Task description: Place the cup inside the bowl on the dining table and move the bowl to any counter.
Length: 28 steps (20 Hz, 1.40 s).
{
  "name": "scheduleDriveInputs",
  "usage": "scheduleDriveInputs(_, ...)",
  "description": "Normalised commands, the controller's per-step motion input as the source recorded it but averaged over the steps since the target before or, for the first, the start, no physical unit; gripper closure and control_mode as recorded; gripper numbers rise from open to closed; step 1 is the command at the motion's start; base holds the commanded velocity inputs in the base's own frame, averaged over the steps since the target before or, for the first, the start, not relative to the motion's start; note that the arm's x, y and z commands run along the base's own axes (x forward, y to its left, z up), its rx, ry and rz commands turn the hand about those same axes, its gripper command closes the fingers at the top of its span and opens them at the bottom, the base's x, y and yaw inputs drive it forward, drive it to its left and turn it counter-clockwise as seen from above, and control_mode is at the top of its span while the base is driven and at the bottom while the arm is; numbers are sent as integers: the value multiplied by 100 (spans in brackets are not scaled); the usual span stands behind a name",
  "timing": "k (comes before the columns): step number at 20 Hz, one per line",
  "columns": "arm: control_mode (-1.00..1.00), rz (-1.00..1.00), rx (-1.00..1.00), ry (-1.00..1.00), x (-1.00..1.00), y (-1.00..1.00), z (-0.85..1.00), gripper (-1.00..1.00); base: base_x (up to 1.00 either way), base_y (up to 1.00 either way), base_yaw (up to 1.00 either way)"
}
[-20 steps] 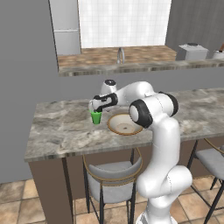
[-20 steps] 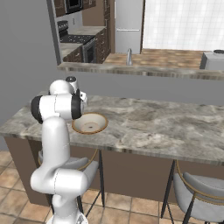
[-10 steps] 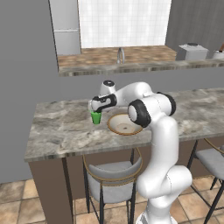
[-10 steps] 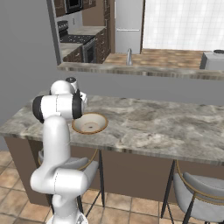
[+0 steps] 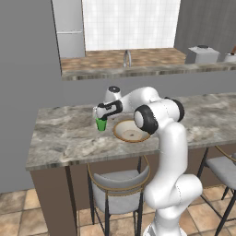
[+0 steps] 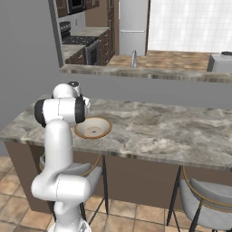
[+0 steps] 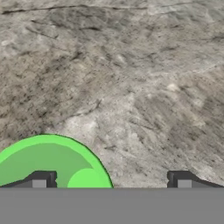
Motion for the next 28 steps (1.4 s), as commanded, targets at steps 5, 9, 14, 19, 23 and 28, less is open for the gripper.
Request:
scheduleDriveInputs(5, -100, 0, 0, 0, 0, 4, -1, -100, 0, 0, 0)
scheduleDriveInputs(9, -100, 0, 0, 0, 0, 0, 0, -100, 0, 0, 0)
scheduleDriveInputs(14, -100, 0, 0, 0, 0, 0, 0, -100, 0, 0, 0)
scheduleDriveInputs(19, -100, 0, 0, 0, 0, 0, 0, 100, 0, 0, 0)
scheduleDriveInputs(23, -100, 0, 0, 0, 0, 0, 0, 100, 0, 0, 0)
scheduleDriveInputs(28, -100, 0, 0, 0, 0, 0, 0, 100, 0, 0, 0)
